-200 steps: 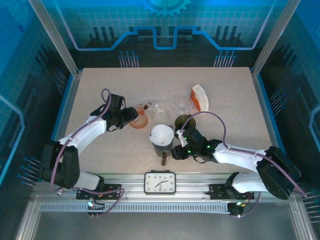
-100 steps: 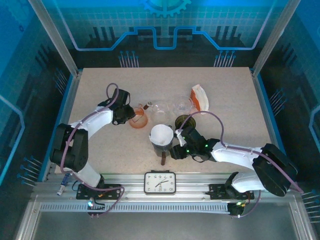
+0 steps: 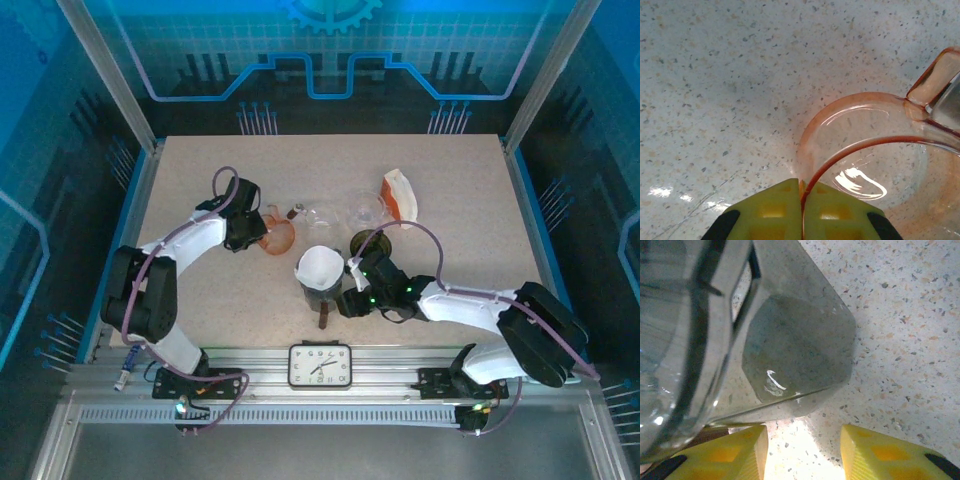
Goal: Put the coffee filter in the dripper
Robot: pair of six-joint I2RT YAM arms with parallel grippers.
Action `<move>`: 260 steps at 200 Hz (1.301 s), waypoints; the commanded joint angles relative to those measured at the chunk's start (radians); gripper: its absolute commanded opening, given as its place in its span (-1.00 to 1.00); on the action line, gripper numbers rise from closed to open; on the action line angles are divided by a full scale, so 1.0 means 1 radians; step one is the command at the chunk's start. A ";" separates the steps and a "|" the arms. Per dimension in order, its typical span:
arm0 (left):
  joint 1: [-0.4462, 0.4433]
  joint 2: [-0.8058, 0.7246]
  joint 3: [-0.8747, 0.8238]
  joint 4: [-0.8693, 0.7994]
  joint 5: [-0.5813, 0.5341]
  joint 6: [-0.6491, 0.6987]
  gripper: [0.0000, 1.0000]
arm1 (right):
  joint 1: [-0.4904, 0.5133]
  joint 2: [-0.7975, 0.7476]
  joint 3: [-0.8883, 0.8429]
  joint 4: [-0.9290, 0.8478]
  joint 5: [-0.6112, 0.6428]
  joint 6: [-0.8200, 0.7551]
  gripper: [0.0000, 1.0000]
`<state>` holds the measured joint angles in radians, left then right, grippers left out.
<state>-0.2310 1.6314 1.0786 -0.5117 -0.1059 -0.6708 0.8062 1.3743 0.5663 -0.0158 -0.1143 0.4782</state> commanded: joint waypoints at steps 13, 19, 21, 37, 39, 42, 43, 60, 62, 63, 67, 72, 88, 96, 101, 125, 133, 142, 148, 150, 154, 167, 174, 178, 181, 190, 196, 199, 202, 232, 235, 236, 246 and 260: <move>0.020 -0.104 0.015 -0.104 -0.007 0.017 -1.00 | 0.013 0.019 0.037 0.033 -0.013 -0.015 -0.11; 0.028 -0.124 0.005 -0.111 -0.001 0.016 -1.00 | 0.014 0.022 0.040 0.033 -0.012 -0.016 -0.11; 0.032 -0.131 0.001 -0.113 0.002 0.015 -1.00 | 0.015 0.022 0.042 0.033 -0.011 -0.016 -0.11; 0.063 -0.189 -0.034 -0.129 0.029 0.004 -1.00 | 0.017 0.030 0.047 0.041 -0.007 -0.016 -0.10; 0.067 -0.196 -0.038 -0.131 0.031 0.004 -1.00 | 0.017 0.031 0.048 0.043 -0.007 -0.016 -0.10; 0.074 -0.206 -0.045 -0.134 0.039 0.002 -1.00 | 0.017 0.034 0.049 0.044 -0.007 -0.016 -0.10; 0.077 -0.211 -0.047 -0.136 0.041 0.001 -1.00 | 0.017 0.035 0.050 0.045 -0.006 -0.016 -0.10; 0.105 -0.272 -0.075 -0.157 0.068 -0.001 -1.00 | 0.021 0.051 0.058 0.062 -0.006 -0.012 -0.09; 0.107 -0.278 -0.077 -0.162 0.071 -0.001 -1.00 | 0.021 0.054 0.059 0.064 -0.006 -0.011 -0.09; 0.108 -0.282 -0.079 -0.164 0.071 -0.001 -1.00 | 0.021 0.054 0.060 0.064 -0.005 -0.011 -0.09; 0.112 -0.296 -0.083 -0.171 0.073 0.000 -1.00 | 0.023 0.059 0.063 0.068 -0.004 -0.009 -0.09; 0.114 -0.315 -0.089 -0.180 0.074 0.002 -1.00 | 0.023 0.066 0.068 0.075 -0.003 -0.007 -0.09; 0.122 -0.372 -0.110 -0.209 0.077 -0.001 -1.00 | 0.027 0.094 0.089 0.098 0.002 0.005 -0.09; 0.127 -0.396 -0.117 -0.224 0.077 -0.002 -1.00 | 0.030 0.109 0.101 0.111 0.004 0.010 -0.09; 0.130 -0.410 -0.119 -0.235 0.075 -0.004 -1.00 | 0.031 0.120 0.109 0.119 0.008 0.015 -0.09; 0.172 -0.463 -0.126 -0.271 0.068 -0.002 -1.00 | 0.037 0.181 0.158 0.148 0.020 0.028 -0.09; 0.198 -0.479 -0.129 -0.276 0.068 -0.001 -1.00 | 0.040 0.204 0.176 0.156 0.022 0.031 -0.09; 0.229 -0.497 -0.133 -0.275 0.071 0.000 -1.00 | 0.042 0.229 0.196 0.163 0.025 0.034 -0.09; 0.251 -0.509 -0.135 -0.276 0.072 0.000 -1.00 | 0.043 0.244 0.210 0.166 0.027 0.036 -0.09; 0.257 -0.513 -0.136 -0.275 0.073 0.000 -1.00 | 0.044 0.249 0.215 0.167 0.028 0.036 -0.09; 0.271 -0.520 -0.136 -0.274 0.075 0.000 -1.00 | 0.043 0.259 0.224 0.170 0.029 0.036 -0.09; 0.315 -0.540 -0.134 -0.267 0.082 0.002 -1.00 | 0.044 0.294 0.255 0.176 0.036 0.040 -0.09; 0.333 -0.546 -0.130 -0.260 0.086 0.001 -1.00 | 0.044 0.314 0.273 0.178 0.040 0.041 -0.09; 0.343 -0.549 -0.127 -0.257 0.089 -0.001 -1.00 | 0.043 0.326 0.285 0.179 0.041 0.042 -0.09; 0.350 -0.549 -0.123 -0.254 0.091 -0.001 -1.00 | 0.044 0.334 0.292 0.180 0.041 0.042 -0.09; 0.367 -0.550 -0.109 -0.248 0.098 -0.003 -1.00 | 0.045 0.360 0.307 0.181 0.040 0.042 -0.09; 0.375 -0.550 -0.099 -0.246 0.099 -0.003 -1.00 | 0.045 0.383 0.348 0.184 0.036 0.041 -0.09; 0.380 -0.551 -0.094 -0.245 0.099 -0.003 -1.00 | 0.044 0.389 0.354 0.186 0.034 0.042 -0.09; 0.383 -0.551 -0.089 -0.244 0.097 -0.002 -1.00 | 0.045 0.398 0.363 0.186 0.033 0.040 -0.09; 0.422 -0.557 -0.035 -0.233 0.104 -0.003 -1.00 | 0.044 0.491 0.459 0.179 0.027 0.026 -0.09; 0.425 -0.557 -0.032 -0.231 0.104 -0.003 -1.00 | 0.044 0.499 0.468 0.178 0.026 0.025 -0.09; 0.426 -0.558 -0.030 -0.231 0.105 -0.004 -1.00 | 0.044 0.502 0.472 0.177 0.025 0.025 -0.09; 0.432 -0.559 -0.014 -0.229 0.106 -0.006 -1.00 | 0.044 0.533 0.505 0.174 0.021 0.022 -0.09; 0.440 -0.560 0.000 -0.226 0.106 -0.010 -1.00 | 0.044 0.574 0.552 0.171 0.016 0.022 -0.10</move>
<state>0.1886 1.0992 1.0164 -0.7761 -0.0288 -0.6746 0.8387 1.8866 1.0443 0.1402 -0.0948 0.5087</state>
